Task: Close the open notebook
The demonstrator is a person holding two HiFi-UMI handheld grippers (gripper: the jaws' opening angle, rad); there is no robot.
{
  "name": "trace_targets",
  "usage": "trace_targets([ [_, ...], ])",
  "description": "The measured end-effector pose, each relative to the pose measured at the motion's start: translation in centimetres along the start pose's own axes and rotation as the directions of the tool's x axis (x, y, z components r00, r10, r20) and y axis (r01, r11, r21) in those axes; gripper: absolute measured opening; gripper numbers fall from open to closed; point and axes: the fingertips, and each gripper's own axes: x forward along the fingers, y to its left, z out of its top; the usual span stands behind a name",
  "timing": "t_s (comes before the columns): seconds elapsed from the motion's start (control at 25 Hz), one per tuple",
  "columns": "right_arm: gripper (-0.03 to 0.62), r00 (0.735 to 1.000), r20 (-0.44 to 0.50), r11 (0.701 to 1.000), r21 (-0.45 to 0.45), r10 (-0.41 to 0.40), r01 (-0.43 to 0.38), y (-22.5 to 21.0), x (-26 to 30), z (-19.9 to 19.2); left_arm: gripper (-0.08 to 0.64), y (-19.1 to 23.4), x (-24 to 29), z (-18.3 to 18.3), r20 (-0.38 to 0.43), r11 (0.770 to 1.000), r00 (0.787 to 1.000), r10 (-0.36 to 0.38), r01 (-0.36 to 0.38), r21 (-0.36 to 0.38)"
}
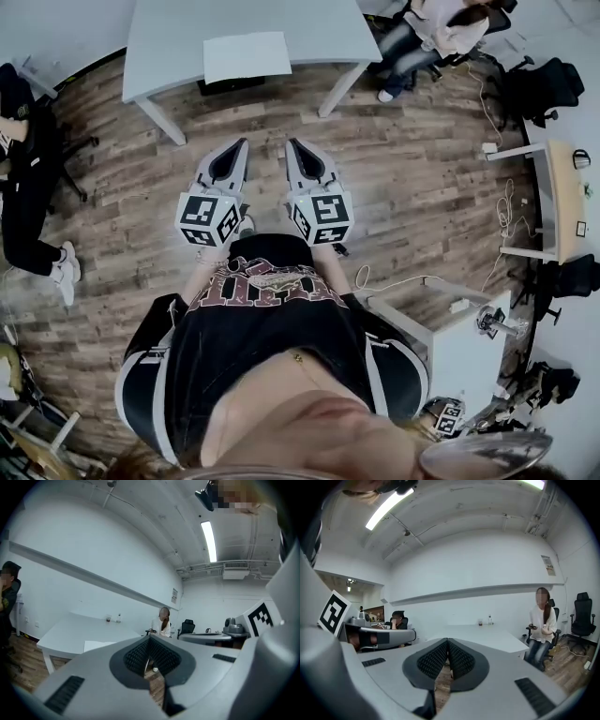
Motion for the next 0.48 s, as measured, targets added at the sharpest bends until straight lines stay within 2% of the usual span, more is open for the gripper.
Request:
trace_targets([
  [0.2,0.018,1.000,0.008,1.000,-0.006,0.003,-0.003,0.6,2.1,0.0,0.038,2.0,0.5,-0.2,-0.019,1.000,1.000,-0.015,0.015,-0.005],
  [0.48,0.018,0.999,-0.023,1.000,-0.008,-0.023,0.023,0.4,4.2,0.0,0.038,5.0,1.2,0.4,-0.038,1.000,0.999,0.010,-0.010,-0.011],
])
